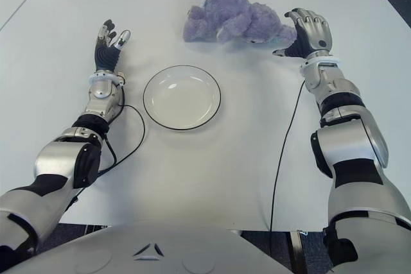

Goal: Put the doll into the plate.

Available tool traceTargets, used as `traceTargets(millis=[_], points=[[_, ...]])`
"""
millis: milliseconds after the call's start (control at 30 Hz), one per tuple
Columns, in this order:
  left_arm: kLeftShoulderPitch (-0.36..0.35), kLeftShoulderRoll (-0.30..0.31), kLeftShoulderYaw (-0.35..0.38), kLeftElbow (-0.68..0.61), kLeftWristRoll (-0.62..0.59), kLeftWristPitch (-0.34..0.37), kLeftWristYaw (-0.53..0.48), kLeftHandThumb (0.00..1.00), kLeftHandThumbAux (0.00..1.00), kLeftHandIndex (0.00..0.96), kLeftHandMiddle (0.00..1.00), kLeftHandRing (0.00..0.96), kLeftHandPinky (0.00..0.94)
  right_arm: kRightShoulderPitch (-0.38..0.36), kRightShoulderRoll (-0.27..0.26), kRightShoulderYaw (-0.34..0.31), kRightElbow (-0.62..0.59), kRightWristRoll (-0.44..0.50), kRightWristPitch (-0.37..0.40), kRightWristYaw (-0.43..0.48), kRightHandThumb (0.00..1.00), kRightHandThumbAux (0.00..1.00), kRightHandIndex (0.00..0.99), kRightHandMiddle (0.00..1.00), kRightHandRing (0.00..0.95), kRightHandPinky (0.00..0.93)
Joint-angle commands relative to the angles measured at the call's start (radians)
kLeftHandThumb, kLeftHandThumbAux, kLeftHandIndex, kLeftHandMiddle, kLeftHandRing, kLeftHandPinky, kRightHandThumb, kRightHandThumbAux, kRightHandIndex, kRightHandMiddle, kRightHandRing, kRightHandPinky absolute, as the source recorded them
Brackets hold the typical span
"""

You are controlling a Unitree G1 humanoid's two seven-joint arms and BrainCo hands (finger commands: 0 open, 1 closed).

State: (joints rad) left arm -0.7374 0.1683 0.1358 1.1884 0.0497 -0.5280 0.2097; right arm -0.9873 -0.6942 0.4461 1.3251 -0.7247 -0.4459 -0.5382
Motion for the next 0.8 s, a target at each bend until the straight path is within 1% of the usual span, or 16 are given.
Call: traceTargets(millis=[33,200,333,633,800], points=[[0.269,-0.133,-0.018,0.166,0.025,0.083,-0.041,0.000,0.441,0.076,0.078,0.064,0.041,-0.030,-0.030,0.047,0.026,-0.053,0.043,0.045,0.093,0.795,0.149,0.144,0.126,0.123],[0.268,-0.136,-0.015,0.166,0.025,0.085,-0.044,0.000,0.433,0.075,0.078,0.064,0.037,-0.040,-0.036,0.061,0.028,-0.065,0.054,0.047,0.111,0.801,0.150,0.143,0.127,0.125],[0.267,-0.138,-0.013,0.166,0.023,0.084,-0.045,0.000,0.427,0.074,0.079,0.064,0.035,-0.047,-0.040,0.072,0.029,-0.071,0.059,0.044,0.150,0.803,0.153,0.145,0.131,0.137],[0.264,-0.141,-0.015,0.167,0.025,0.092,-0.041,0.000,0.432,0.074,0.083,0.065,0.034,-0.051,-0.046,0.077,0.033,-0.063,0.063,0.049,0.185,0.801,0.154,0.146,0.134,0.141],[0.260,-0.146,-0.015,0.167,0.026,0.095,-0.038,0.000,0.431,0.078,0.088,0.069,0.028,-0.059,-0.081,0.072,0.042,-0.057,0.059,0.089,0.198,0.803,0.153,0.142,0.128,0.129]])
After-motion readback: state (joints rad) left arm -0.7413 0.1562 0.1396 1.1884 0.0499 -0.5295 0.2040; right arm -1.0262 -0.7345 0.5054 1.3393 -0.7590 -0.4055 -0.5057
